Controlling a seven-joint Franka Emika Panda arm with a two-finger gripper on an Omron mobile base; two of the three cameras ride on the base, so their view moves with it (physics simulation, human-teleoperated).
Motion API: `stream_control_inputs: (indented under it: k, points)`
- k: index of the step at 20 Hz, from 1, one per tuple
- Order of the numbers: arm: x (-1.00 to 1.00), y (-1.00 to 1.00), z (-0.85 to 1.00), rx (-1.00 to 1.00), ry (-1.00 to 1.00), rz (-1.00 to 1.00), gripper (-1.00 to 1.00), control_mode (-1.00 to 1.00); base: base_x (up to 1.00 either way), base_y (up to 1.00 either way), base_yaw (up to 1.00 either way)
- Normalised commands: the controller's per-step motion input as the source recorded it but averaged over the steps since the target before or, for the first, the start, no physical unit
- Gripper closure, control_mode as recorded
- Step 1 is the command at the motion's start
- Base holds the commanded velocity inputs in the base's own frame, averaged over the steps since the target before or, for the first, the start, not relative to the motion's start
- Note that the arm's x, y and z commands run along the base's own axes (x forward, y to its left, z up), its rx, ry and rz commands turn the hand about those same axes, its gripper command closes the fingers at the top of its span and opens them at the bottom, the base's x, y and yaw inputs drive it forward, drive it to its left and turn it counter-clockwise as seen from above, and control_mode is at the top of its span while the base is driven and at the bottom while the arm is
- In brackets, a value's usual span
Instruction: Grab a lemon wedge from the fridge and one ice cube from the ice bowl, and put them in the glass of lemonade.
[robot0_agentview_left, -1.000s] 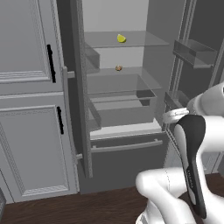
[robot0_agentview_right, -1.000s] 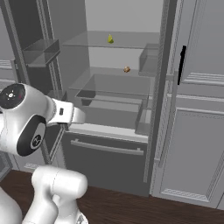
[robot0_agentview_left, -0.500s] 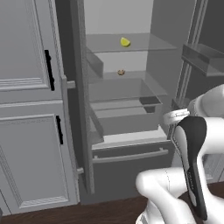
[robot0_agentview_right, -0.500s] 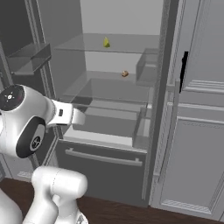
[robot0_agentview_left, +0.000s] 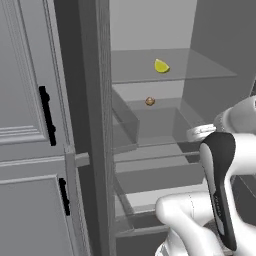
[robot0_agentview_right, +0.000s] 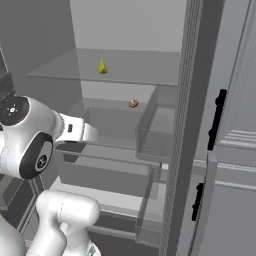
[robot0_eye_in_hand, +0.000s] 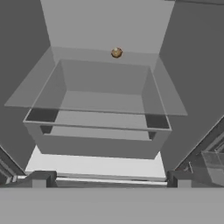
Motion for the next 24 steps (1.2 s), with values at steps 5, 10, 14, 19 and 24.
stream_control_inputs:
  k: [5,10,14,19,24]
  points:
    - [0.17,0.00,0.00,0.00,-0.01,0.00,-1.00,-1.00,0.48,0.00,0.00]
    - [0.04,0.00,0.31,0.00,-0.17,0.00,-1.00,-1.00,0.00,0.00,0.00]
    - [0.00,0.00,0.66,-0.01,-0.15,0.00,-1.00,-1.00,0.00,0.00,0.00]
    - [0.08,0.07,0.65,0.00,-0.01,0.00,-1.00,-1.00,0.00,0.00,0.00]
    - [0.27,0.11,0.48,0.00,0.00,0.02,-1.00,-1.00,0.00,0.00,0.00]
